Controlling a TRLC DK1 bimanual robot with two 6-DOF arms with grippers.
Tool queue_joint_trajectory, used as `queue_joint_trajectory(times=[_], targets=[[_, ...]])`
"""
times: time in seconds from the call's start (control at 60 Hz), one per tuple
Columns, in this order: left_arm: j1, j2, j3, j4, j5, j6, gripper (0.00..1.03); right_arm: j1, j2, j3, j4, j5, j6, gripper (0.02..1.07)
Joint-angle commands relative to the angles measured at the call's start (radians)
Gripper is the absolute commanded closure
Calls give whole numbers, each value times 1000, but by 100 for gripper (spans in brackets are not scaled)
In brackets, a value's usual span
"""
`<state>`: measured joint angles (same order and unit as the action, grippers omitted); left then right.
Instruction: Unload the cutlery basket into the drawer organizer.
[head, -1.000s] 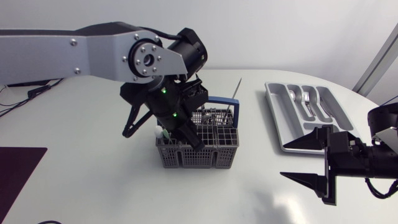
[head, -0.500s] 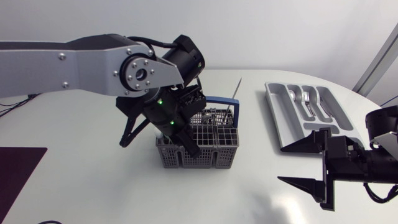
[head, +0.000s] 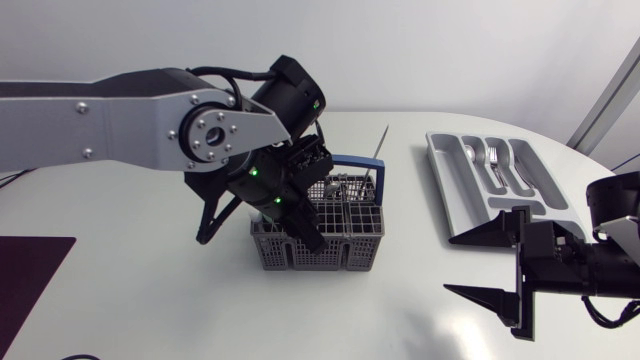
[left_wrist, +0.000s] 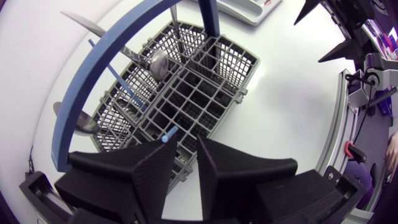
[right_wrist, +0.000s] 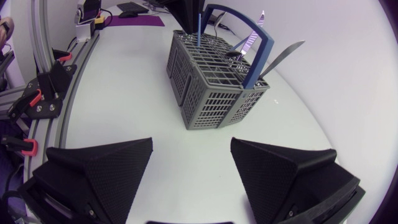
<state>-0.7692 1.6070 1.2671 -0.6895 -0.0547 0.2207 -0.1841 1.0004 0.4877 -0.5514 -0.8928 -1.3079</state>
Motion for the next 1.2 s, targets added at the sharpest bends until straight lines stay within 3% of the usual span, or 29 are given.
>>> queue_joint_trajectory(times=[0.0,0.35,0.417,0.6,0.75,1.183], targets=[[-8,-10,-32,22,-11,14,62,6,-6,-26,4,2,24,17],[-4,-52,-133,185,-89,20,61,6,-17,-34,4,2,30,17],[-4,-68,-156,220,-91,23,57,6,-19,-35,4,2,30,17],[5,-110,-239,329,-89,45,58,6,-20,-38,5,3,29,17],[11,-110,-250,337,-79,49,82,6,-20,-40,15,3,30,17],[10,-140,-229,286,-42,75,93,8,-39,-46,15,5,36,17]])
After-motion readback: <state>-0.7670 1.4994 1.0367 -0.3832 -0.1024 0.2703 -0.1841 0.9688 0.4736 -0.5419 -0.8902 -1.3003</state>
